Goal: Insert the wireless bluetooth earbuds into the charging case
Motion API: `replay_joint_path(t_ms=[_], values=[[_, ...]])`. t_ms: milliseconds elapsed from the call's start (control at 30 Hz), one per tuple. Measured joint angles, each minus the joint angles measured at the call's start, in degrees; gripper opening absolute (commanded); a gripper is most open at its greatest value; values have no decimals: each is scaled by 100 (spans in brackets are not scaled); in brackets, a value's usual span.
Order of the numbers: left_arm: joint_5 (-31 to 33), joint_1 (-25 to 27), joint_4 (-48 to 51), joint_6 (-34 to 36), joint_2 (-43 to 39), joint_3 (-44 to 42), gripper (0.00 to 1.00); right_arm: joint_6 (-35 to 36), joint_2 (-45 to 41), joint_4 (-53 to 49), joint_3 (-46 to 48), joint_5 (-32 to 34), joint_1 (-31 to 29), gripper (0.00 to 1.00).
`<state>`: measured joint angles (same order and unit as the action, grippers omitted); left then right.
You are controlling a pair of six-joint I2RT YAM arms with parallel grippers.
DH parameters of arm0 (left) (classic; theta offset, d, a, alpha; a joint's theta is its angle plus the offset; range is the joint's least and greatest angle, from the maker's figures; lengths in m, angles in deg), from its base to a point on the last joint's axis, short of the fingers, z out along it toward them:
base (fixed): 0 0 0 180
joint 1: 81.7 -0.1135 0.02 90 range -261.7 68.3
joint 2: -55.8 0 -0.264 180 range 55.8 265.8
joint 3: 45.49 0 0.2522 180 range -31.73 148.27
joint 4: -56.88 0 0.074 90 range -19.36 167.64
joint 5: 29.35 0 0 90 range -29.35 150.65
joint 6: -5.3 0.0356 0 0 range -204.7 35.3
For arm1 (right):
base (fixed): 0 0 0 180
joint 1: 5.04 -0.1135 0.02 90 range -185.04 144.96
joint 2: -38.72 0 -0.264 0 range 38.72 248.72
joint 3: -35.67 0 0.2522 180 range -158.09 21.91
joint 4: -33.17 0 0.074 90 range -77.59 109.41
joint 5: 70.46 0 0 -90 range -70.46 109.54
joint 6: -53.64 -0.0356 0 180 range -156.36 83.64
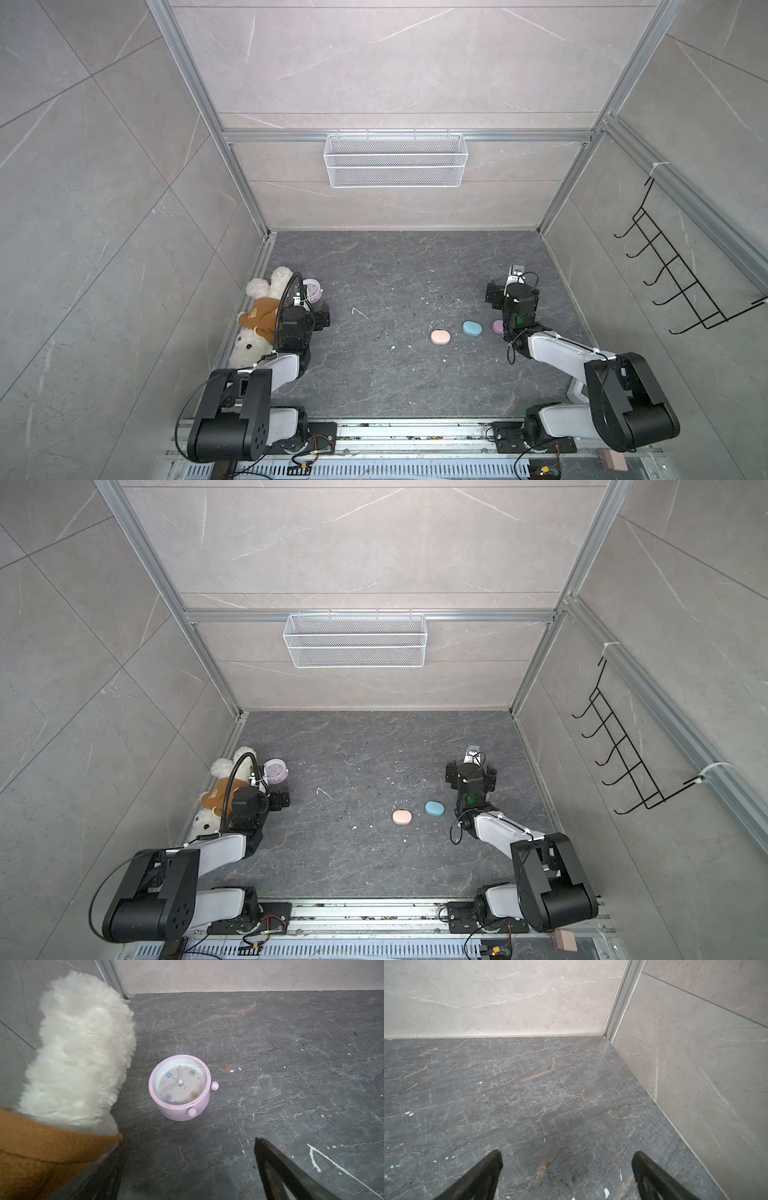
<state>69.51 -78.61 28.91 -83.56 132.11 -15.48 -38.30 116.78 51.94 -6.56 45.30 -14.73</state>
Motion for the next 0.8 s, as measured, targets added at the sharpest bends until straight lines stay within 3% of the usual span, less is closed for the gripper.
replay_joint_path(t_ms=[367,800], values=[[22,-90,-953,13,841,-9,98,-372,-107,459,146,-787,608,100],[63,-90,-1108,13,872,-9,98,-542,-129,415,149,-546,651,100]])
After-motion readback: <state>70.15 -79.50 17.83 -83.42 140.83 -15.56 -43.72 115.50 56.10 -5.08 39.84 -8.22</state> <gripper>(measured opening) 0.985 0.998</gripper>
